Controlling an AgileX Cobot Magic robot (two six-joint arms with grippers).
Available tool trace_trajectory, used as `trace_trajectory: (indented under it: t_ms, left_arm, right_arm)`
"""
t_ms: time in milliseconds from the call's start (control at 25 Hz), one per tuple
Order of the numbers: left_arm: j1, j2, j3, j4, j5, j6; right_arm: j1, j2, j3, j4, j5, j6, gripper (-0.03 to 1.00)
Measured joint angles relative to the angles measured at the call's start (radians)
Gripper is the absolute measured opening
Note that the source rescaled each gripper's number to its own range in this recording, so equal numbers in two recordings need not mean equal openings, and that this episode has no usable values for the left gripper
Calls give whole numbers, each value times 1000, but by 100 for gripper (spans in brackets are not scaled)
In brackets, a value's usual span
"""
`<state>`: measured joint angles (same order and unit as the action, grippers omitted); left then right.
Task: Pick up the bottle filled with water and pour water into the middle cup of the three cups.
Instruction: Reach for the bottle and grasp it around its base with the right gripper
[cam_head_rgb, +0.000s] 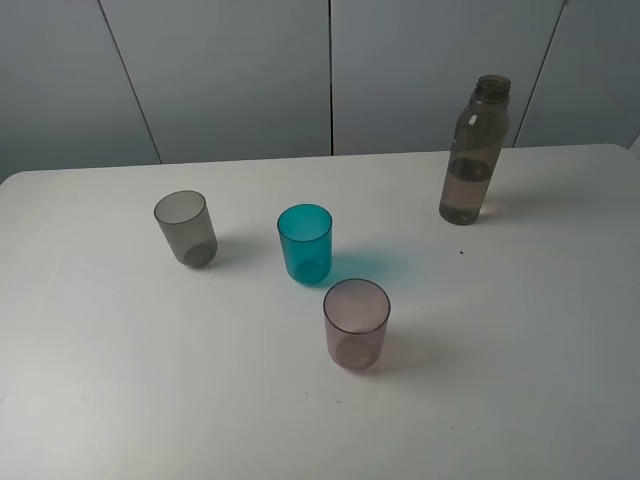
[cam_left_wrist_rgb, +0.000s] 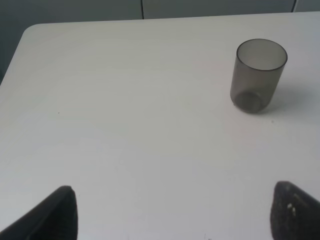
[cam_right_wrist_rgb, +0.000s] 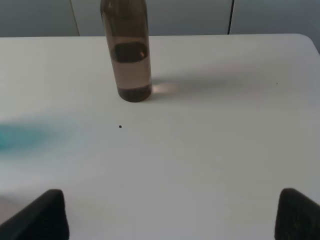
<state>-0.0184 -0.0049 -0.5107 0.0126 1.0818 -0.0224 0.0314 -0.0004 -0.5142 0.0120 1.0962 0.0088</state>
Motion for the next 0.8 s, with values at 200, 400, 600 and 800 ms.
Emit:
trace_trajectory:
  t_ms: [200, 400, 600, 800]
  left_arm:
    - [0, 0, 0, 0, 0, 0]
    - [0, 0, 0, 0, 0, 2]
    - [0, 0, 0, 0, 0, 4]
    - [0, 0, 0, 0, 0, 6]
  right_arm:
    - [0, 0, 0, 0, 0, 0, 66]
    - [0, 0, 0, 0, 0, 0, 66]
    - [0, 0, 0, 0, 0, 0, 66]
    - [0, 0, 0, 0, 0, 0, 66]
